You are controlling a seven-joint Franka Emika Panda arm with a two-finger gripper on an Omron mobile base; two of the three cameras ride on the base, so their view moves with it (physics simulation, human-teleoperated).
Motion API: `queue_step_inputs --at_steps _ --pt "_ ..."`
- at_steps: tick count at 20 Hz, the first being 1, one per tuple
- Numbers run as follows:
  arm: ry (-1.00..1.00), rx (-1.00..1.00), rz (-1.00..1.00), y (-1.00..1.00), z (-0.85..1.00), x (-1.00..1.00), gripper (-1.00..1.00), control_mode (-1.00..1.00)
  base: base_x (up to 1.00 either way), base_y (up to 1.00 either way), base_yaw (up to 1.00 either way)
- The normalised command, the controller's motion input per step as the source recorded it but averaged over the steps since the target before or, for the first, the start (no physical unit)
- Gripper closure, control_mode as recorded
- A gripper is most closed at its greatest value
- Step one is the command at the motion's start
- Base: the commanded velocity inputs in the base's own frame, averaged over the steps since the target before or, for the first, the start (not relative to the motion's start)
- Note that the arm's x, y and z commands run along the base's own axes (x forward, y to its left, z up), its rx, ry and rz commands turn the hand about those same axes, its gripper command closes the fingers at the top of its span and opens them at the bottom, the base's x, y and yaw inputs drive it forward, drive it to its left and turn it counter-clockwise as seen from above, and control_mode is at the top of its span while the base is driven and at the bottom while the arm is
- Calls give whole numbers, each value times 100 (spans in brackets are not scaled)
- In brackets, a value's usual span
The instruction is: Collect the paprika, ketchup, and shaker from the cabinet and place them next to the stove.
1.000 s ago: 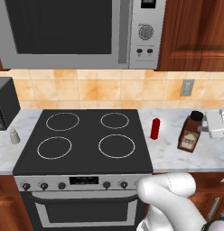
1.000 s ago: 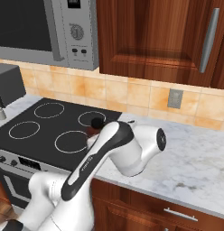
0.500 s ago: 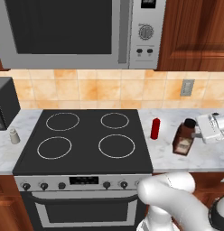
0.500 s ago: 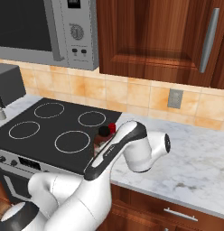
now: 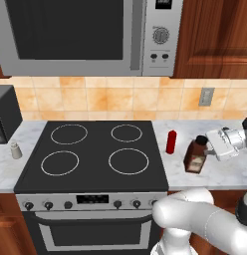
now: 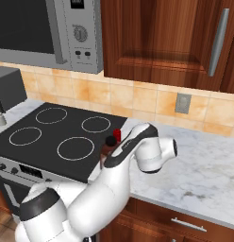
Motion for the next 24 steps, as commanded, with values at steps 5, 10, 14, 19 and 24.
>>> queue_step_inputs --at_steps 5,10,14,19,24 --pt "0 -2 0 0 -28 33 100 -100 0 0 0" --pt "0 -3 0 0 -35 29 100 -100 0 0 0" --pt "0 -1 0 0 -36 19 100 -100 0 0 0" --pt "0 0 0 0 -30 10 100 -100 0 0 0" --pt "0 0 0 0 -22 14 100 -100 0 0 0"
